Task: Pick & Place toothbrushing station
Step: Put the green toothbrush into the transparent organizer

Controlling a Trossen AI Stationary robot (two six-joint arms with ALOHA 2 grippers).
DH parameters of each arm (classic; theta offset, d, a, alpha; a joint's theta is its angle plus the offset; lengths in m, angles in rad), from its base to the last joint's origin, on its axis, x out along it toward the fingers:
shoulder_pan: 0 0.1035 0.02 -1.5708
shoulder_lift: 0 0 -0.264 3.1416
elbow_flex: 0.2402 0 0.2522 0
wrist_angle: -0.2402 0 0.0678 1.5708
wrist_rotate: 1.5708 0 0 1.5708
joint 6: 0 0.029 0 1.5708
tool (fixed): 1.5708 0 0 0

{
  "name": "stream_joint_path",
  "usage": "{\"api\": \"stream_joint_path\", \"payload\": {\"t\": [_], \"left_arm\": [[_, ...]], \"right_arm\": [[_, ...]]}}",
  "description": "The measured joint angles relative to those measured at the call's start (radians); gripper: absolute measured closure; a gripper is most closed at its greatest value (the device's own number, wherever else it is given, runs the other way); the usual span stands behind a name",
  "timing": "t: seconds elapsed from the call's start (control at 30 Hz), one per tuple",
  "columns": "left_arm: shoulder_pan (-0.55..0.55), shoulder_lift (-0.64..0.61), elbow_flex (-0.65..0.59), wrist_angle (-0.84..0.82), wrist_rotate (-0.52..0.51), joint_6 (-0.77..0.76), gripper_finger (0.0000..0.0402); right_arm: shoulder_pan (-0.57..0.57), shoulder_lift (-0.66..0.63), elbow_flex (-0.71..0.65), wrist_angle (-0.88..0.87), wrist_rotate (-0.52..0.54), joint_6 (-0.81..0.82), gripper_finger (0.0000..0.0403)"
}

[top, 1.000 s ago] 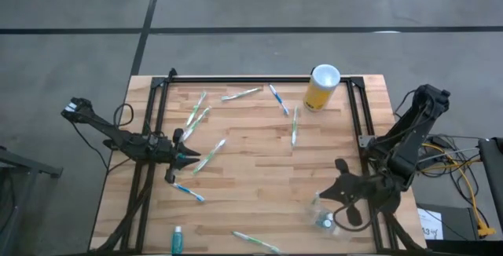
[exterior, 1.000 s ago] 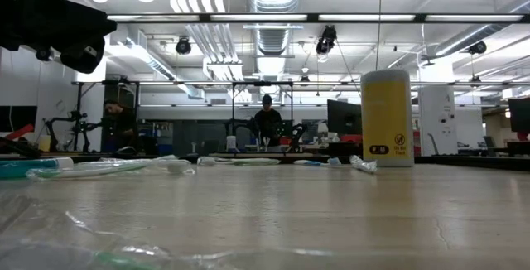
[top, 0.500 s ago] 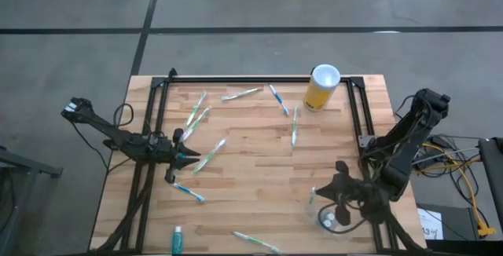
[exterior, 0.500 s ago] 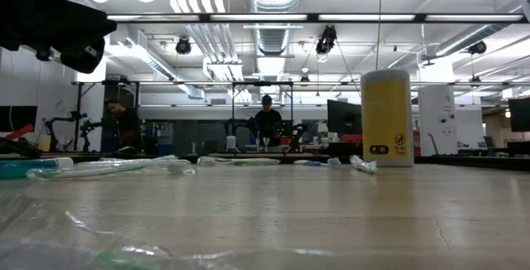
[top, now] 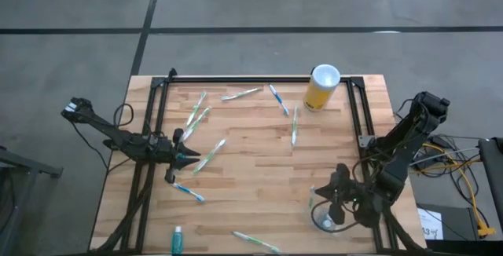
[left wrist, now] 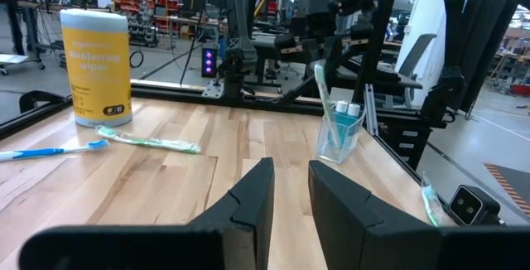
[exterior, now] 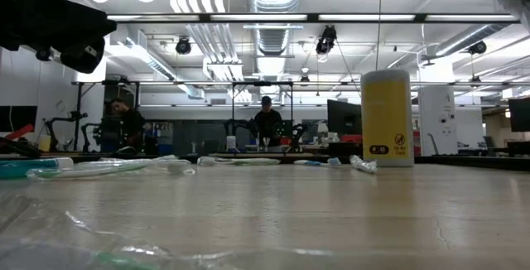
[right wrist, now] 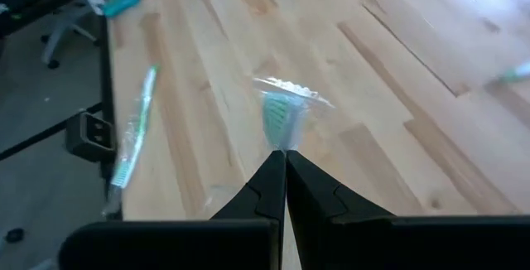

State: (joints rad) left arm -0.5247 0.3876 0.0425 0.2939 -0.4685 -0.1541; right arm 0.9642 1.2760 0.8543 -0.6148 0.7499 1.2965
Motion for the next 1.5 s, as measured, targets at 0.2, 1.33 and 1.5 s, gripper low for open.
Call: {"api": "stream_joint_path", "payload": {"t": [0.2, 1.33, 1.5], "left_arm": [[0.000, 0.000, 0.000, 0.000, 0.000, 0.000, 0.0319], [0.000, 0.000, 0.000, 0.000, 0.000, 0.000, 0.0319], [0.000, 0.000, 0.000, 0.000, 0.000, 0.000, 0.0319]], "right_arm": [[0.000, 0.013, 0.000, -0.019, -0.010, 0.076, 0.0394], [0.000, -0.103, 0.000, -0.110, 0.112, 0.028, 0.0279], [-0.004, -0.209, 0.001, -0.172, 0.220, 0.029, 0.0275]]}}
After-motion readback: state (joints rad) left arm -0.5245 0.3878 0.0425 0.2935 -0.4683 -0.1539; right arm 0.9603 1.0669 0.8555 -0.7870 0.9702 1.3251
